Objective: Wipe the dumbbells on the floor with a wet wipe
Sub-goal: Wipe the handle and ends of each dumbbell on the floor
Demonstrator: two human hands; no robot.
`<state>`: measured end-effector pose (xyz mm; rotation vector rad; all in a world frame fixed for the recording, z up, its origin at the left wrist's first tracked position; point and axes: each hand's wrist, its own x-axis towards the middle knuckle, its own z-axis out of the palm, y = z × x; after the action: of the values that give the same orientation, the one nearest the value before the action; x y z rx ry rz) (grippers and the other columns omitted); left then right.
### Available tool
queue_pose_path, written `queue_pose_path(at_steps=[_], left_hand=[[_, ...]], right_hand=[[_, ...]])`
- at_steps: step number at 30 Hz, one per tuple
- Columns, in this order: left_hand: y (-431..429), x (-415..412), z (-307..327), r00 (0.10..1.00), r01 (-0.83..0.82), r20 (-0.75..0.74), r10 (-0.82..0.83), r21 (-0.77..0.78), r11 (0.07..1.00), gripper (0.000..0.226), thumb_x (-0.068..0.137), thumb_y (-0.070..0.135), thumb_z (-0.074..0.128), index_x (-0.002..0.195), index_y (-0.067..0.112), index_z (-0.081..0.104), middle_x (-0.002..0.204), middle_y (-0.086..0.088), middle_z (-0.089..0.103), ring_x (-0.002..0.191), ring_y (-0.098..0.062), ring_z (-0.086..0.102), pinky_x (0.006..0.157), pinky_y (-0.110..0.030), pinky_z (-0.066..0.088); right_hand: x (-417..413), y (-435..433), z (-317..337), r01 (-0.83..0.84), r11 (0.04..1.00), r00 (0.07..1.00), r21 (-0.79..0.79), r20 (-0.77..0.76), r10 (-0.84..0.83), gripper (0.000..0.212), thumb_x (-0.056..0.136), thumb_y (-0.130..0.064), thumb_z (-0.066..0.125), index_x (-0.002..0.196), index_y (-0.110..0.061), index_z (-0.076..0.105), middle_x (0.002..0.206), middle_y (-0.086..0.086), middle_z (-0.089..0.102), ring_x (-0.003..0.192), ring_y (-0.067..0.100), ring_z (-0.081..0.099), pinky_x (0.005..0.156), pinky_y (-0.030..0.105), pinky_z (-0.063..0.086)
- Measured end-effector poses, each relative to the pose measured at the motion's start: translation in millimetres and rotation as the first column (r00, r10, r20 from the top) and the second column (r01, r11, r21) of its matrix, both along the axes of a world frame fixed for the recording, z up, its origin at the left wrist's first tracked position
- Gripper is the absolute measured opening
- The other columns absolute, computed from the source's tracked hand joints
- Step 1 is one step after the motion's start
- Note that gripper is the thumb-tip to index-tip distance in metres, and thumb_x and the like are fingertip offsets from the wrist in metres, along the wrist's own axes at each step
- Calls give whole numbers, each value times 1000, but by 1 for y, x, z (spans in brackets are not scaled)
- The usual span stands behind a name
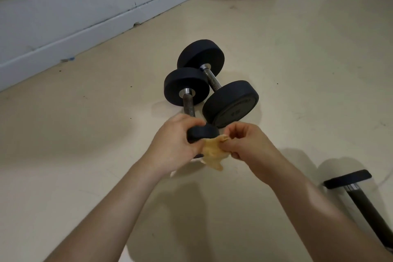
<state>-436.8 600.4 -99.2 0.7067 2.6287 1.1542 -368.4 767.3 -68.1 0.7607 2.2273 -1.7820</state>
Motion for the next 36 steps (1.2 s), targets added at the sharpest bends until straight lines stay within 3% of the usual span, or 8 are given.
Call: queue_pose_path(at_steps=[3,5,9,17,23,28,33,36], left_hand=[[25,-17,-17,950,139,-155,-270,-565,813,73,70,50,72,131,27,40,118,-1,52,104,-25,53,76,-34,47],[38,-24,-18,945,73,-187,-267,-676,733,54,76,41,68,121,24,42,111,-6,57,95,-28,58,67,-34,47],[22,-36,-16,957,56,-191,-217,-615,787,39,73,42,68,102,23,51,94,-4,62,80,-27,58,60,-32,37],[-56,33,-29,1000,3,-20,-12,-413,911,50,68,49,72,106,31,45,90,7,67,77,-19,63,64,-32,51],[-98,113,-38,997,-8,64,50,-538,843,52,75,44,59,119,31,33,100,6,61,85,-22,62,69,-32,48],[-118,133,-35,994,-28,68,85,-591,806,35,79,25,56,108,21,37,98,-2,61,85,-28,61,63,-33,39],[-127,143,-7,997,-18,-67,-32,-639,769,32,76,16,61,106,20,49,101,2,55,81,-24,58,55,-36,50],[-133,148,27,984,78,-70,-161,-646,759,45,79,11,51,119,29,46,124,7,48,89,-23,57,58,-39,52]], right_hand=[[-2,2,-6,11,975,1000,221,-1,-11,20,83,0,56,84,-19,61,82,2,61,71,17,57,64,30,52],[0,1,-13,-60,967,998,246,49,49,31,86,1,50,93,-27,60,91,2,61,77,20,61,64,28,53],[2,4,-18,-135,962,988,235,101,114,37,83,7,47,92,-24,66,91,11,64,71,20,59,67,32,53],[-26,-1,6,-297,946,949,127,144,279,20,86,5,58,88,-12,68,97,9,65,89,21,63,75,28,57],[-66,-57,20,-580,814,800,-31,170,576,28,87,11,48,78,-9,66,94,14,62,73,19,58,64,24,53],[-72,-107,5,-678,715,664,-169,278,694,34,87,14,42,72,-4,67,92,18,63,71,19,58,70,26,52],[-67,-115,-18,-569,738,729,-364,191,657,22,87,9,50,76,1,67,93,16,61,81,23,57,69,27,52],[-63,-109,-54,-559,782,791,-274,106,603,10,82,4,66,79,-4,72,85,11,68,77,19,60,68,26,50]])
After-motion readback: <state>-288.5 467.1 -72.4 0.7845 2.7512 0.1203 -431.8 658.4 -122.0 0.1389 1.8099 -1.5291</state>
